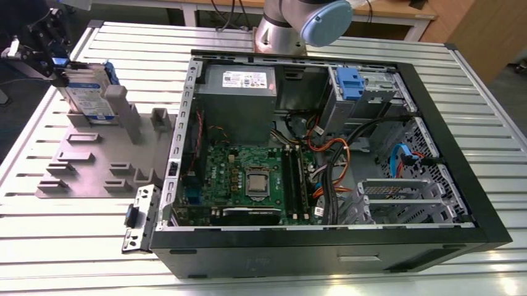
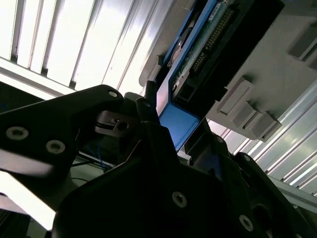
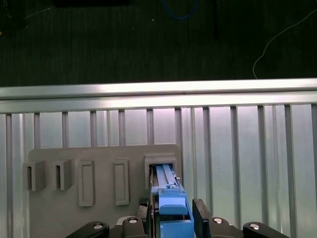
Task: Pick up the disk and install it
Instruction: 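Pick up the disk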
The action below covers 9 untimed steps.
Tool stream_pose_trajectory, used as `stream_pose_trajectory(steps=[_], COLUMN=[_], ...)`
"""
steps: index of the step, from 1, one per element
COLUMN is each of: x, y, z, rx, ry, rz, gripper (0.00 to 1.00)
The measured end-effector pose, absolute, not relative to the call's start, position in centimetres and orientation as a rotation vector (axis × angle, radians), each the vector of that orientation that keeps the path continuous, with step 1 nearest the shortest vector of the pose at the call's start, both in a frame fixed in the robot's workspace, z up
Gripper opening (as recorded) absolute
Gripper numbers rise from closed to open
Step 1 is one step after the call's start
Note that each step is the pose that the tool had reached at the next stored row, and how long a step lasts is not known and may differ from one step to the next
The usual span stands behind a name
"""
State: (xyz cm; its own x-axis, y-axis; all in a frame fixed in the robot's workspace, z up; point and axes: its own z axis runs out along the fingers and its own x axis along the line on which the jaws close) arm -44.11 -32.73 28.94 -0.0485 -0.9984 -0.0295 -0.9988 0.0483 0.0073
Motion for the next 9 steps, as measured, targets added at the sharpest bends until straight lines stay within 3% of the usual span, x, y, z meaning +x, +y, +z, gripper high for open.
stream_pose_trajectory(steps=[9], x=[-44.11], y=[-32.73], z=[28.93], rx=[-2.111], ry=[2.307], rz=[0.044], gripper=[0.47])
